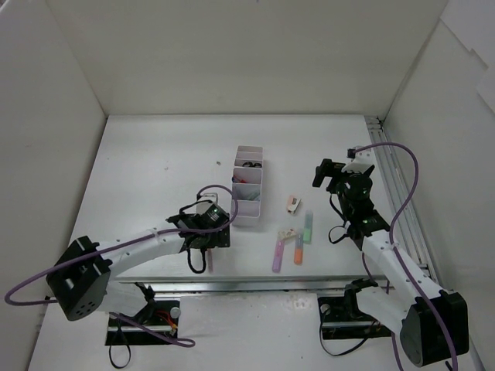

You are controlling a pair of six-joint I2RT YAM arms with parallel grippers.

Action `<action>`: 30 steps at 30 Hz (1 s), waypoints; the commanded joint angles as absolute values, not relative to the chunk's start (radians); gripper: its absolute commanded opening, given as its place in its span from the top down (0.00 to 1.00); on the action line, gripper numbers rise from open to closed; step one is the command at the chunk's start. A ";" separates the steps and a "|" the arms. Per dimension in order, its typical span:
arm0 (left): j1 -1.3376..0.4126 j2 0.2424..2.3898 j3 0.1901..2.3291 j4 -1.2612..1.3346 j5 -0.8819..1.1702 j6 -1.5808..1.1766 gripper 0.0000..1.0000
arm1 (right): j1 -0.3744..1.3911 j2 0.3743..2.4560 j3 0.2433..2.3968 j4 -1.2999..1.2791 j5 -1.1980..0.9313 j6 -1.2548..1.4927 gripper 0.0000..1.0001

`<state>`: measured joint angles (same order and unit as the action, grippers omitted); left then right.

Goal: Sort the stationery into containers
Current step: Pick up the pen from the corner of the board.

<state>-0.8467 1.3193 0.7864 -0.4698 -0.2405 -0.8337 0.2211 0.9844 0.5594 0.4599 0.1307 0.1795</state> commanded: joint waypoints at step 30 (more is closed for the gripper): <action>-0.882 1.465 0.838 -0.540 -0.365 -0.977 1.00 | 0.210 0.969 0.583 0.535 0.130 0.187 0.02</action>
